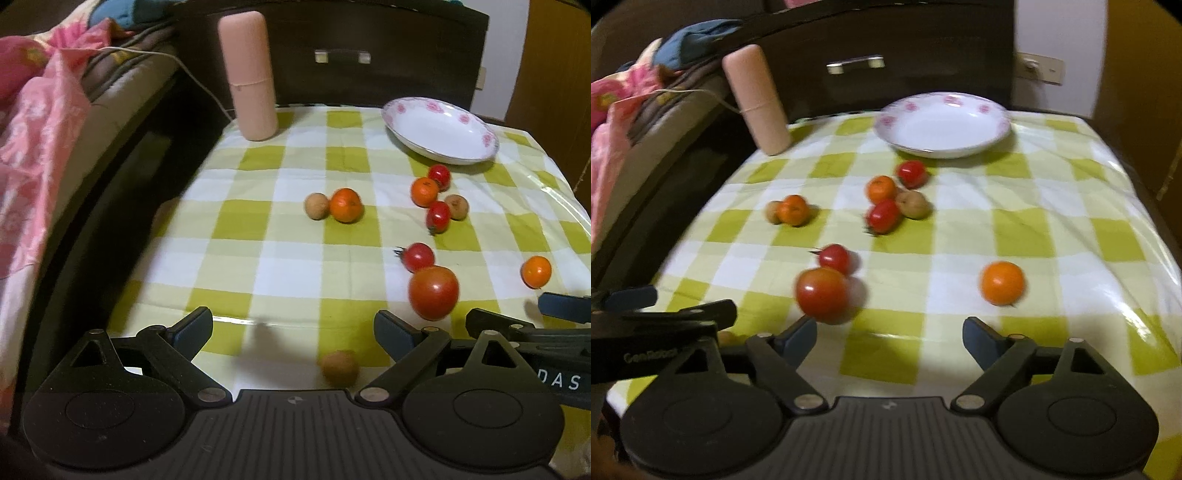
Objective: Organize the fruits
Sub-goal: 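Close the left gripper on a small brown fruit while the right gripper approaches a large red tomato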
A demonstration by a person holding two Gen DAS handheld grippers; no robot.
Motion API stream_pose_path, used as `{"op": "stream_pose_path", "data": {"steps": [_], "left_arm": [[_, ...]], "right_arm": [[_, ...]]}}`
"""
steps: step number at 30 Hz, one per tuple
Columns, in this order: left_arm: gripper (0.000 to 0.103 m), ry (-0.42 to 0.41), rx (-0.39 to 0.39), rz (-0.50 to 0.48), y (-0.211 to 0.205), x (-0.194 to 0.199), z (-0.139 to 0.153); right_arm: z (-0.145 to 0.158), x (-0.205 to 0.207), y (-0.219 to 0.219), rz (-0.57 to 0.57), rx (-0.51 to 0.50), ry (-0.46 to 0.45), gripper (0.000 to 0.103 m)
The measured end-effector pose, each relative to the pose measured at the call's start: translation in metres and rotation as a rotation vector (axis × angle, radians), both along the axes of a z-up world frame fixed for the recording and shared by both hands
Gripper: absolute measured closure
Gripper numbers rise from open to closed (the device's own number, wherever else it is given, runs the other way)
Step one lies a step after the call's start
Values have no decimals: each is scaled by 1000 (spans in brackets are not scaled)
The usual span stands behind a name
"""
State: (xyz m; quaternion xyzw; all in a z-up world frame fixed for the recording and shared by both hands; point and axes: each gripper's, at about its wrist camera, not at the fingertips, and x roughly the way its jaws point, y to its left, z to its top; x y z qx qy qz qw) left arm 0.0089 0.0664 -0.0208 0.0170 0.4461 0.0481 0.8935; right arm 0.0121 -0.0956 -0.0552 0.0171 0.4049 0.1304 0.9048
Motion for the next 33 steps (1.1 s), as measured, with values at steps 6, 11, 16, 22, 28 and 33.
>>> {"op": "stream_pose_path", "data": {"steps": [6, 11, 16, 22, 28, 33], "left_arm": [[6, -10, 4, 41, 17, 1, 6], [6, 8, -50, 32, 25, -4, 8], [6, 27, -14, -20, 16, -13, 5], [8, 45, -4, -89, 4, -17, -2], [30, 93, -14, -109, -3, -10, -20], [43, 126, -43, -114, -4, -7, -30]], "right_arm": [[0, 12, 16, 94, 28, 6, 24], [-6, 25, 28, 133, 17, 28, 32], [-14, 35, 36, 185, 28, 65, 52], [-23, 45, 39, 201, 28, 99, 62], [-23, 45, 39, 211, 24, 96, 64], [-22, 45, 37, 207, 40, 107, 64]]}}
